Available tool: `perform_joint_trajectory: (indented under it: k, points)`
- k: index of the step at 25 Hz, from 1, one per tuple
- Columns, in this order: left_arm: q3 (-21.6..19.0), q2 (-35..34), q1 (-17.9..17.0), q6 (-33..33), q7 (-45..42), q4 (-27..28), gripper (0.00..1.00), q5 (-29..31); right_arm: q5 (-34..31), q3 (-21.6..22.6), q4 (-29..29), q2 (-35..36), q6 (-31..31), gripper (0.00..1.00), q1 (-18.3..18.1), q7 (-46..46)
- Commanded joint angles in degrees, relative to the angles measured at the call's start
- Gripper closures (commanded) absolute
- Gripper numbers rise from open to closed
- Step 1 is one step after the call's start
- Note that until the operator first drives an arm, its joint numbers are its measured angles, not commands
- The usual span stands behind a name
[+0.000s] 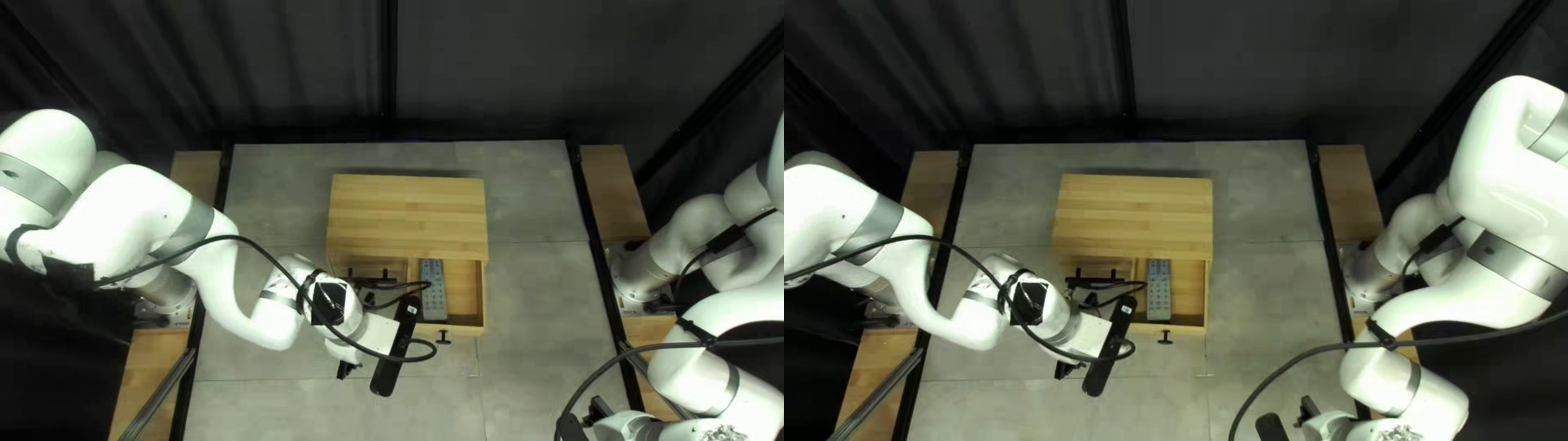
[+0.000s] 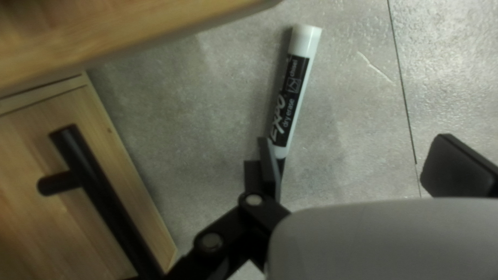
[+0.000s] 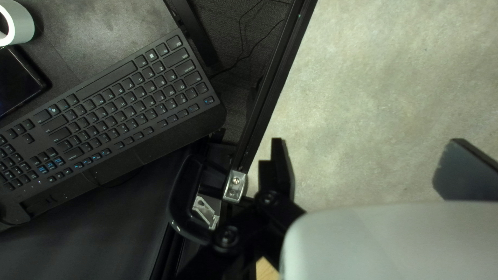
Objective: Open drawers and place objects into drawer and close
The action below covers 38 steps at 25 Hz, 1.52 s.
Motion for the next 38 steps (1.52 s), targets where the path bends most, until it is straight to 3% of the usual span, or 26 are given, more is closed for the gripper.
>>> perform_joint_trajectory:
  k: [1, 19, 36, 38]
  points:
    - [0.40, -0.56, 0.40, -1.11, 0.23, -1.42, 0.00, 0.15, 0.00, 0.00, 0.00, 0.00, 0.00, 0.00, 0.00, 0.00]
    - [1.55, 2.27, 1.00, -9.00, -0.38, -4.96, 0.00, 1.31, 0.00, 0.00, 0.00, 0.00, 0.00, 0.00, 0.00, 0.00]
    - [1.53, 1.44, 1.83, -9.20, 1.41, -6.61, 0.28, 0.93, 0.00, 0.00, 0.00, 0.00, 0.00, 0.00, 0.00, 0.00]
    - [1.61, 1.36, 1.74, -9.05, 1.23, -6.63, 0.35, 1.20, 0.00, 0.00, 0.00, 0.00, 0.00, 0.00, 0.00, 0.00]
